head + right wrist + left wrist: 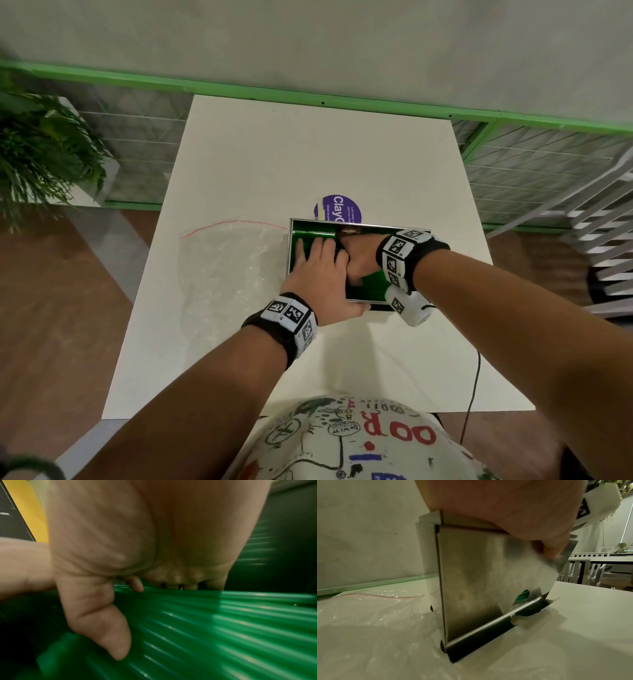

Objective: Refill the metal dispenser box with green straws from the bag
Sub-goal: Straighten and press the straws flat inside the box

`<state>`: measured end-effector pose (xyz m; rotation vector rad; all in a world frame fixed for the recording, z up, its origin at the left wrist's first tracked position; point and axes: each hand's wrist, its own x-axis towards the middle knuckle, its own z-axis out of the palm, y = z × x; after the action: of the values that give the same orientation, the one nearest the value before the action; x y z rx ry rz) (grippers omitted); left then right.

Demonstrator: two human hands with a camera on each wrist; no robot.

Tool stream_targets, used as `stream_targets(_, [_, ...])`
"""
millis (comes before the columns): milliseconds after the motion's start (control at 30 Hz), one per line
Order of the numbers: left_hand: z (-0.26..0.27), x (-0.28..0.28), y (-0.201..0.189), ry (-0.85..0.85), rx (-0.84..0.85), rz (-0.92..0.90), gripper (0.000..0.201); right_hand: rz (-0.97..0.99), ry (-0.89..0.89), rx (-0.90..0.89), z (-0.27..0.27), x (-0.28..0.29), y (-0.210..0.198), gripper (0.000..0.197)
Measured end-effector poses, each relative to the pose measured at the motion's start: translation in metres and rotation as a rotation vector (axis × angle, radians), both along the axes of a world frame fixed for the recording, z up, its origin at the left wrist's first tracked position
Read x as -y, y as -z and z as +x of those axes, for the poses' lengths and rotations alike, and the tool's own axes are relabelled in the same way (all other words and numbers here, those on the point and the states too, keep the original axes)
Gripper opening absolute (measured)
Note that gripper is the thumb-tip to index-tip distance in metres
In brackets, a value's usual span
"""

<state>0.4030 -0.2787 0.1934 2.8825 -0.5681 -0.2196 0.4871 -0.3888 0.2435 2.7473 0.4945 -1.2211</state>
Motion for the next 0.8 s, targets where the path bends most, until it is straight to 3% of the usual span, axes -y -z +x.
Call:
stream_targets(367, [0.005,0.001,-0.002,-0.018,-0.035,-0.004,0.103,-0.023,0.010,-0.018,0.003,0.012,-0.002,0.074])
stream_targets(567, [0.011,0.001,-0.003,-0.028,-0.101,0.009,0.124,0.017,-0.067,0.057,-0.006,0.018,-0.006,0.062])
stream_targets(800, [0.024,-0.002,-0.008,0.007,-0.013,0.012,0.120,0.076,-0.080,0.188,-0.012,0.026,-0.012,0.045])
